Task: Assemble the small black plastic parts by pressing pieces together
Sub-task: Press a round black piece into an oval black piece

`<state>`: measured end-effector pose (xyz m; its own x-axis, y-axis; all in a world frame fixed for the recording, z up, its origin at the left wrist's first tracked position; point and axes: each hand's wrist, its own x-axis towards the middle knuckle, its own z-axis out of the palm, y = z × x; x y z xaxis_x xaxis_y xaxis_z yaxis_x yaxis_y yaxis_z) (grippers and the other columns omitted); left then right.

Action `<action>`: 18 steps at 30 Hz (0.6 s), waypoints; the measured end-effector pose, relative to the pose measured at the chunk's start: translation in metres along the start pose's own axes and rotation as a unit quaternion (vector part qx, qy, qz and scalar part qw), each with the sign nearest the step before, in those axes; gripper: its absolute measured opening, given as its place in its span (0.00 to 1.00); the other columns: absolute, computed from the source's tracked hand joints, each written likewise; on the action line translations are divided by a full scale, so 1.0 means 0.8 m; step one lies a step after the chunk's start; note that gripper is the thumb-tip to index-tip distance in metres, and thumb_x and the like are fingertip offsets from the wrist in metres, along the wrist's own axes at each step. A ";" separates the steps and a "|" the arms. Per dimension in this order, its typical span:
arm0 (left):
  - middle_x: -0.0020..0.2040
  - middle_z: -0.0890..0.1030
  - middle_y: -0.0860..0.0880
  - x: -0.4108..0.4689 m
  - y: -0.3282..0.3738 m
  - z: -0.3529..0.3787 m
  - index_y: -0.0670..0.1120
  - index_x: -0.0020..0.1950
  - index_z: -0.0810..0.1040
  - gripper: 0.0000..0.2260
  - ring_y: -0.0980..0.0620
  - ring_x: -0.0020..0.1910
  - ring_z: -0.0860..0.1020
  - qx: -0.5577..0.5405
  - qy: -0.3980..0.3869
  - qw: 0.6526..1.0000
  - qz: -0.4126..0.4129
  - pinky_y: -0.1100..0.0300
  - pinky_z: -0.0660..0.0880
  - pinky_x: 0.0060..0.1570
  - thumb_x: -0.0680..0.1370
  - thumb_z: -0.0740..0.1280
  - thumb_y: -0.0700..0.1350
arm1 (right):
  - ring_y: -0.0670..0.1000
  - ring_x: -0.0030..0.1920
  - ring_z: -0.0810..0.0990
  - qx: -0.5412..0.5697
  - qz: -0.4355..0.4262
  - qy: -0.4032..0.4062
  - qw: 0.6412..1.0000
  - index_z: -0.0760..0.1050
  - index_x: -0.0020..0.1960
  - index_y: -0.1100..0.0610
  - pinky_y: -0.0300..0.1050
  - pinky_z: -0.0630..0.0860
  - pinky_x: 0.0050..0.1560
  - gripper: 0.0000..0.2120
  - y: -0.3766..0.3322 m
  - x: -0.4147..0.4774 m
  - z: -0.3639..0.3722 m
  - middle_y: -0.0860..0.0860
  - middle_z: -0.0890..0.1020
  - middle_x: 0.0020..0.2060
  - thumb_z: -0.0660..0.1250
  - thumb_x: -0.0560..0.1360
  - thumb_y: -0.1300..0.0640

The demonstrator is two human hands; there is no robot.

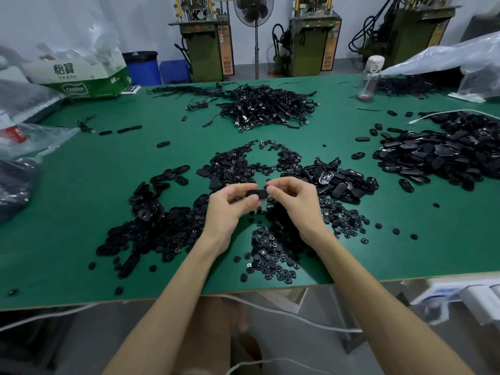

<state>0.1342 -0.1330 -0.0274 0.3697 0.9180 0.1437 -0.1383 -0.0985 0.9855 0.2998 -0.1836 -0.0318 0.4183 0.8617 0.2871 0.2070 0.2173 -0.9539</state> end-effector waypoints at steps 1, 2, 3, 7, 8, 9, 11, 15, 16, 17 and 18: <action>0.54 0.85 0.36 -0.001 0.001 0.000 0.38 0.61 0.83 0.12 0.43 0.50 0.87 -0.008 -0.003 1.000 0.006 0.58 0.83 0.53 0.77 0.74 0.35 | 0.43 0.41 0.82 0.019 0.006 0.002 1.000 0.85 0.47 0.49 0.36 0.78 0.45 0.05 0.000 0.000 -0.001 0.44 0.86 0.39 0.76 0.76 0.59; 0.52 0.86 0.37 -0.002 0.001 0.000 0.38 0.61 0.83 0.12 0.42 0.50 0.87 -0.013 -0.006 1.000 0.011 0.58 0.83 0.52 0.77 0.74 0.36 | 0.43 0.42 0.83 0.036 0.010 0.002 0.999 0.86 0.47 0.50 0.35 0.78 0.45 0.04 -0.001 0.000 -0.003 0.46 0.87 0.40 0.76 0.76 0.59; 0.50 0.87 0.39 -0.003 0.002 0.000 0.38 0.60 0.83 0.12 0.42 0.49 0.87 -0.013 -0.007 1.000 0.015 0.59 0.82 0.50 0.77 0.75 0.36 | 0.44 0.42 0.83 0.049 0.014 0.000 0.999 0.86 0.47 0.51 0.35 0.78 0.45 0.04 -0.002 0.000 -0.003 0.46 0.87 0.41 0.76 0.76 0.59; 0.45 0.87 0.45 -0.005 0.003 0.000 0.40 0.59 0.84 0.12 0.45 0.46 0.87 0.000 -0.006 1.000 0.027 0.61 0.82 0.46 0.75 0.77 0.37 | 0.43 0.41 0.81 0.065 0.016 -0.014 0.998 0.85 0.48 0.53 0.35 0.78 0.46 0.03 -0.002 -0.002 -0.004 0.45 0.85 0.38 0.76 0.76 0.60; 0.44 0.87 0.45 -0.005 0.003 0.001 0.41 0.58 0.84 0.12 0.45 0.45 0.87 0.006 -0.003 1.000 0.030 0.61 0.81 0.46 0.75 0.77 0.38 | 0.44 0.41 0.81 0.065 0.015 -0.017 0.998 0.85 0.48 0.53 0.35 0.78 0.46 0.03 -0.002 -0.002 -0.004 0.45 0.85 0.38 0.76 0.76 0.60; 0.43 0.87 0.46 -0.006 0.003 0.000 0.41 0.58 0.84 0.12 0.46 0.44 0.87 0.012 0.000 0.999 0.033 0.61 0.81 0.45 0.75 0.77 0.38 | 0.44 0.41 0.81 0.066 0.014 -0.018 0.998 0.85 0.48 0.53 0.36 0.78 0.47 0.04 -0.003 -0.002 -0.004 0.46 0.85 0.38 0.76 0.76 0.61; 0.42 0.87 0.48 -0.006 0.004 0.001 0.42 0.58 0.85 0.12 0.44 0.44 0.87 0.018 0.005 0.999 0.035 0.60 0.82 0.44 0.75 0.77 0.38 | 0.45 0.41 0.81 0.072 0.012 -0.016 0.997 0.85 0.48 0.54 0.36 0.79 0.47 0.04 -0.003 -0.003 -0.004 0.47 0.85 0.38 0.75 0.76 0.62; 0.43 0.87 0.46 -0.006 0.003 0.001 0.43 0.58 0.84 0.13 0.40 0.45 0.86 0.033 0.007 0.999 0.038 0.55 0.83 0.47 0.74 0.78 0.39 | 0.43 0.39 0.78 0.086 0.008 -0.016 0.996 0.85 0.47 0.53 0.34 0.76 0.43 0.04 -0.003 -0.002 -0.005 0.45 0.84 0.38 0.75 0.76 0.62; 0.43 0.87 0.46 -0.006 0.003 0.001 0.43 0.58 0.85 0.13 0.40 0.44 0.86 0.035 0.009 0.999 0.038 0.55 0.83 0.47 0.74 0.78 0.39 | 0.43 0.39 0.78 0.086 0.009 -0.017 0.996 0.85 0.47 0.53 0.33 0.76 0.43 0.04 -0.003 -0.002 -0.005 0.45 0.84 0.38 0.75 0.76 0.62; 0.44 0.87 0.45 -0.006 0.003 0.000 0.44 0.57 0.85 0.13 0.41 0.43 0.86 0.037 0.012 0.999 0.039 0.56 0.83 0.47 0.74 0.78 0.39 | 0.43 0.40 0.78 0.086 0.010 -0.019 0.996 0.85 0.47 0.53 0.34 0.76 0.44 0.04 -0.003 -0.002 -0.005 0.45 0.84 0.38 0.75 0.76 0.62; 0.44 0.87 0.45 -0.006 0.002 0.000 0.44 0.56 0.85 0.12 0.44 0.41 0.85 0.038 0.015 0.998 0.039 0.57 0.83 0.46 0.74 0.78 0.39 | 0.44 0.40 0.79 0.086 0.012 -0.021 0.996 0.85 0.47 0.53 0.34 0.77 0.44 0.04 -0.003 -0.002 -0.005 0.46 0.84 0.39 0.76 0.76 0.62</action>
<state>0.1320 -0.1375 -0.0265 0.3329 0.9172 0.2189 -0.0948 -0.1984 0.9755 0.3019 -0.1875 -0.0298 0.3840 0.8848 0.2640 0.0419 0.2689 -0.9623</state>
